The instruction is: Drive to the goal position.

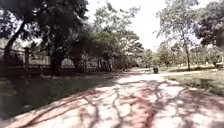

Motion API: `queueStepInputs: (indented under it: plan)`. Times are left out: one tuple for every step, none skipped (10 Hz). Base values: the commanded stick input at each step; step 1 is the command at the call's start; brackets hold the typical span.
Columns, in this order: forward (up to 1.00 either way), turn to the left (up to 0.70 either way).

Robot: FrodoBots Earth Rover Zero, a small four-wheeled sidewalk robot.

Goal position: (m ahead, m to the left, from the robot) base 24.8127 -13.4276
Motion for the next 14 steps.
queueStepInputs:
  plan:
    - [0.7, 0.0]
    - [0.7, -0.11]
    - [0.7, -0.28]
    - [0.7, -0.35]
    - [0.7, -0.35]
    - [0.7, -0.35]
    - [0.7, -0.35]
    - [0.7, -0.22]
    - [0.7, -0.03]
    - [0.7, -0.02]
    - [0.7, -0.04]
    - [0.7, -0.35]
    - [0.7, -0.35]
    - [0.7, -0.35]
